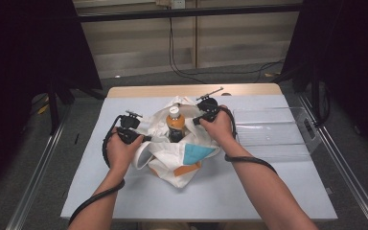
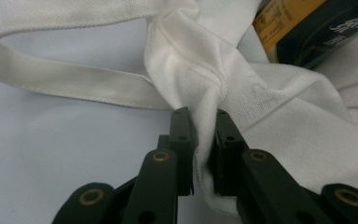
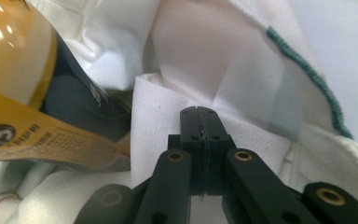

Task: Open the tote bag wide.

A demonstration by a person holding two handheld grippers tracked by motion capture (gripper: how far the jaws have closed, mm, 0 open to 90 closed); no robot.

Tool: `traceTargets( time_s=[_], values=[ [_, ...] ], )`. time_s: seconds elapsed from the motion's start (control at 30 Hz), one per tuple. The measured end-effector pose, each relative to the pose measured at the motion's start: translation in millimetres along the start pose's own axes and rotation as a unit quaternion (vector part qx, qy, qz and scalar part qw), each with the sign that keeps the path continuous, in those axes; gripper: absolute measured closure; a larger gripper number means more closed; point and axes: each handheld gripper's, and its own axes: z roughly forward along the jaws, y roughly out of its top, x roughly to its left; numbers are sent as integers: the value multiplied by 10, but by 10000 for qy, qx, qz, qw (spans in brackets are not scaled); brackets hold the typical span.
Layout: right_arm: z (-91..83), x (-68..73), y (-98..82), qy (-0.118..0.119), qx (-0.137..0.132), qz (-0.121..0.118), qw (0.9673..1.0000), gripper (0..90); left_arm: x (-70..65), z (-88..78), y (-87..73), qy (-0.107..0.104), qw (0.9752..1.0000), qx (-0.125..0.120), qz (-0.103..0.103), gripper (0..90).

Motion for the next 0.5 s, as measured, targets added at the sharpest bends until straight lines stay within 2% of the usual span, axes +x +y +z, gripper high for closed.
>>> traceTargets(
  time_s=[0.5],
  values=[
    [160, -62, -47, -72, 123, 46, 9999, 900, -10, 80, -86, 0, 10000, 83, 32, 811]
  ],
)
